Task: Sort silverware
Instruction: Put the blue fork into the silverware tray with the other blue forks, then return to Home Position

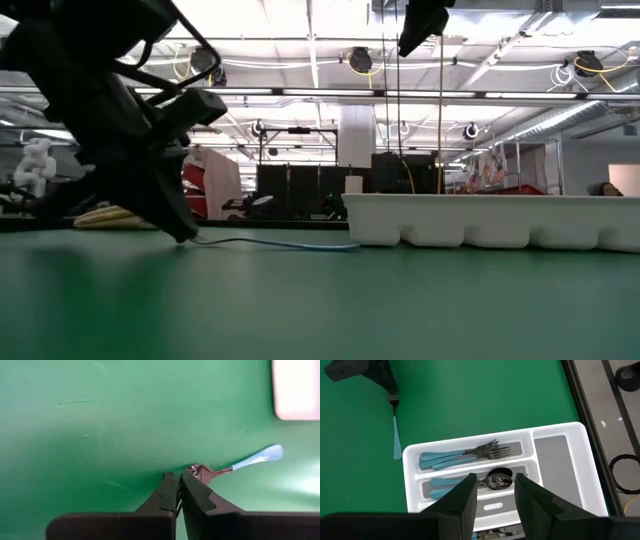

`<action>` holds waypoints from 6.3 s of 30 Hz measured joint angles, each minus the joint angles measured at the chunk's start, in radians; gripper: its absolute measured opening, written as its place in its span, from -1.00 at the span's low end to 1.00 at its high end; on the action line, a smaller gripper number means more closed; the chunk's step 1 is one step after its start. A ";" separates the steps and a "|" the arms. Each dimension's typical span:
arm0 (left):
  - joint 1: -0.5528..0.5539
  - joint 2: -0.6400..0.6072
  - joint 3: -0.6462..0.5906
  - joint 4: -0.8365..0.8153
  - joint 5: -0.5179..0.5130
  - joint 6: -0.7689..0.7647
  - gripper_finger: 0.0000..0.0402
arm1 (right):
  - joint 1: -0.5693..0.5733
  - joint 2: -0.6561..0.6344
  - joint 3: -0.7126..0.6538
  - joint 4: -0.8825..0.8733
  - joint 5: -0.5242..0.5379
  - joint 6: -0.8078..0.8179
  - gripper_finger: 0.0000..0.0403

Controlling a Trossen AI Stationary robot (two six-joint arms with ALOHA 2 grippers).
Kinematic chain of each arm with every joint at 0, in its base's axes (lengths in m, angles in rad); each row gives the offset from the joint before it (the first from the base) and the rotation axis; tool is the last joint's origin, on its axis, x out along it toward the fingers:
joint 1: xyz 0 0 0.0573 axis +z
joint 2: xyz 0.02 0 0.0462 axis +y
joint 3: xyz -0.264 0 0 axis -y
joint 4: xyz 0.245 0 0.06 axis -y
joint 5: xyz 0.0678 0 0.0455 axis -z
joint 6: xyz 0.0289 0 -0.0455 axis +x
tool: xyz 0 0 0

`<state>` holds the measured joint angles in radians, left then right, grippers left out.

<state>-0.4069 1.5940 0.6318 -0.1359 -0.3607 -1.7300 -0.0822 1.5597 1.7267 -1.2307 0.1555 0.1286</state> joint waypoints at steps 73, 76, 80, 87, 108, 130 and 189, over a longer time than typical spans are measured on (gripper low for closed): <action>0.784 0.421 1.104 -0.693 0.790 2.322 -1.00 | -0.185 -0.225 0.002 -0.028 0.188 -0.254 -0.41; 0.767 0.421 1.104 -0.693 0.794 2.328 -1.00 | -0.185 -0.225 0.002 -0.028 0.188 -0.254 -0.41; 0.749 0.436 1.103 -0.692 0.798 2.346 -1.00 | -0.185 -0.225 0.002 -0.027 0.188 -0.254 -0.41; 0.725 0.464 1.104 -0.667 0.792 2.346 -0.99 | -0.185 -0.225 0.002 -0.028 0.185 -0.253 -0.41; 0.714 0.458 1.121 -0.612 0.528 2.331 -0.33 | -0.185 -0.225 0.001 -0.054 0.178 -0.270 -0.41; 0.924 -0.471 0.980 -0.521 0.603 2.018 -0.32 | -0.185 -0.896 -0.257 0.394 -0.112 -0.251 -0.41; 0.707 -1.594 -0.625 0.236 0.598 1.367 -0.32 | -0.119 -1.539 -1.713 1.548 -0.598 0.097 -0.41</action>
<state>0.2997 0.0002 0.0067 0.1006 0.2368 -0.3631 -0.2008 0.0204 0.0139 0.3176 -0.4427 0.2259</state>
